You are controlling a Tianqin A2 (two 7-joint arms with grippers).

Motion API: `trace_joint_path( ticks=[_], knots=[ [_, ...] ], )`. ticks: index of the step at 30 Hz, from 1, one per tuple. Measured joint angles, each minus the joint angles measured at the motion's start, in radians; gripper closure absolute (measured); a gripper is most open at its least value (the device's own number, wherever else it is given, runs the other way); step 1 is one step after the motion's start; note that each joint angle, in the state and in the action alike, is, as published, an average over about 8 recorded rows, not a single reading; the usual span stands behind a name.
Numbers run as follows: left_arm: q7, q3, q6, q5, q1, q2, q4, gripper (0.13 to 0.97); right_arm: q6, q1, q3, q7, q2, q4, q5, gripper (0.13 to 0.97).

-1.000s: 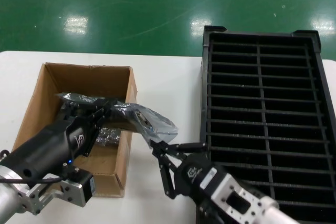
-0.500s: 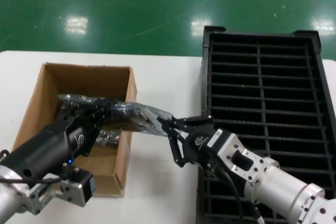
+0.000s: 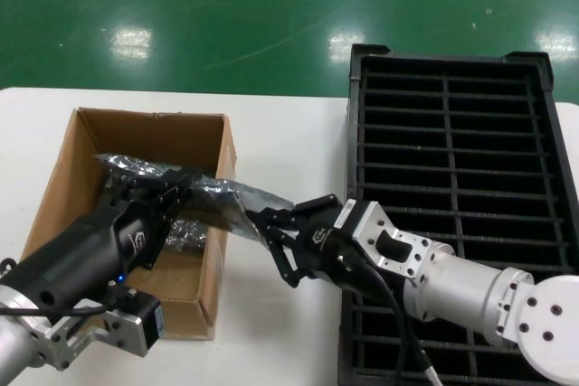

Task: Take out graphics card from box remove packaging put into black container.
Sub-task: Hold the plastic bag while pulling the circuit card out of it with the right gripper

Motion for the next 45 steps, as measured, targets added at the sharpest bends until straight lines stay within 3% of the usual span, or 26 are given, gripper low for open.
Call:
trace_joint_path(
  ticks=[15,32,45],
  knots=[
    [0.0,0.0,0.0,0.0,0.0,0.0,0.0,0.957,0.014,0.017,-0.032,0.024,0.02,-0.013,0.026,0.942],
    [0.0,0.0,0.0,0.0,0.0,0.0,0.0,0.957,0.039,0.061,-0.052,0.051,-0.019,-0.109,0.088,0.789],
    [0.0,0.0,0.0,0.0,0.0,0.0,0.0,0.957,0.062,0.086,-0.063,0.065,-0.04,-0.153,0.119,0.871]
  ],
)
